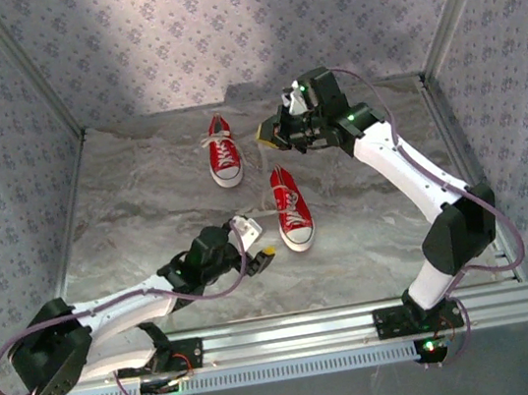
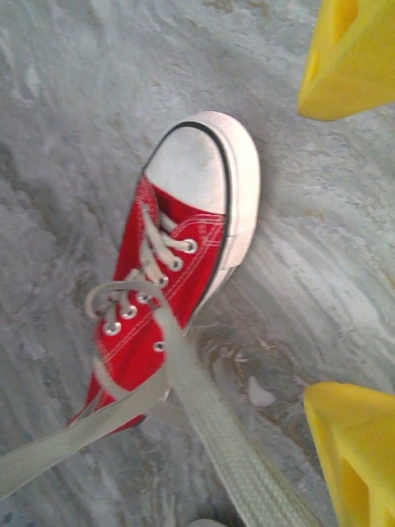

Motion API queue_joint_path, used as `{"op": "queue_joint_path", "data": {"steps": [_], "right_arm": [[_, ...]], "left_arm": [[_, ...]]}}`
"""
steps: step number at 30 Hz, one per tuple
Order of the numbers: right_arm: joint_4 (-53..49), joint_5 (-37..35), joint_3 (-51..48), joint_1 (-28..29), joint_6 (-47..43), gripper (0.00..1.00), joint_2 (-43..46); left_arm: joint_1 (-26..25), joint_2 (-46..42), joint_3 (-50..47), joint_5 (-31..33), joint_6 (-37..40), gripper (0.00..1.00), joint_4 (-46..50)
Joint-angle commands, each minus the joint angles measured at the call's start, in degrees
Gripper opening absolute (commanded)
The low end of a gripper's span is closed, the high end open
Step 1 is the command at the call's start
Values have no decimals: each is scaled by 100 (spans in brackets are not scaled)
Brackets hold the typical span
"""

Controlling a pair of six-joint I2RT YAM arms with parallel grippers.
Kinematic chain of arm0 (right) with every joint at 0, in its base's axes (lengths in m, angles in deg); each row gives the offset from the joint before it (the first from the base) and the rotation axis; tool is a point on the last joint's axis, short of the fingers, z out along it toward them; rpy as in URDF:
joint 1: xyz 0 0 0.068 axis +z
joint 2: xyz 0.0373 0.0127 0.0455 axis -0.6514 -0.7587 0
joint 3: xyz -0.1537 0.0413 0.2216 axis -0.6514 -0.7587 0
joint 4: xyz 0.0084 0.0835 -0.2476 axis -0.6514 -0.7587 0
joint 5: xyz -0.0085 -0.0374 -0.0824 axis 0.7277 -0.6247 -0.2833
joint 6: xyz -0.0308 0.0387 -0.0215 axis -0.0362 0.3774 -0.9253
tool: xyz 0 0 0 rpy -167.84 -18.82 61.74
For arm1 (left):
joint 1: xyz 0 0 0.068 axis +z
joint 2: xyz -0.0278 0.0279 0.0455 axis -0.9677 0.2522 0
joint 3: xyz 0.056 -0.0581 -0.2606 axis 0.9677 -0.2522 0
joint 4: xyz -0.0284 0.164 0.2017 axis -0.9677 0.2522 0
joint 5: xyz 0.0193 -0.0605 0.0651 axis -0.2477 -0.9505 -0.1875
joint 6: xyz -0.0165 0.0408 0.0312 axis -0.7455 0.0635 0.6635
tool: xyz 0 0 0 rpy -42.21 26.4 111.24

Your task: Tie the shoes

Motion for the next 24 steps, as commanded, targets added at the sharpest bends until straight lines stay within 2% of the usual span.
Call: {"op": "queue_joint_path", "data": {"steps": [1, 8, 12, 18, 24], "right_arm": [[-87, 158, -38, 78, -307, 0, 242], [-154, 94, -45, 216, -1143, 0, 473], [-64, -40, -289, 340, -1729, 0, 795], [190, -119, -737, 449, -2599, 0, 1332], [238, -324, -1056, 460, -3125, 0, 1816]], "left_arm": [[102, -131, -56, -325, -162, 82, -439], [239, -424, -289, -713, -362, 82, -811], [344, -745, -553, -1271, -344, 81, -1213], [445, -1017, -511, -2325, -260, 77, -1150], [596, -1105, -436, -3005, -400, 77, -1243]]}}
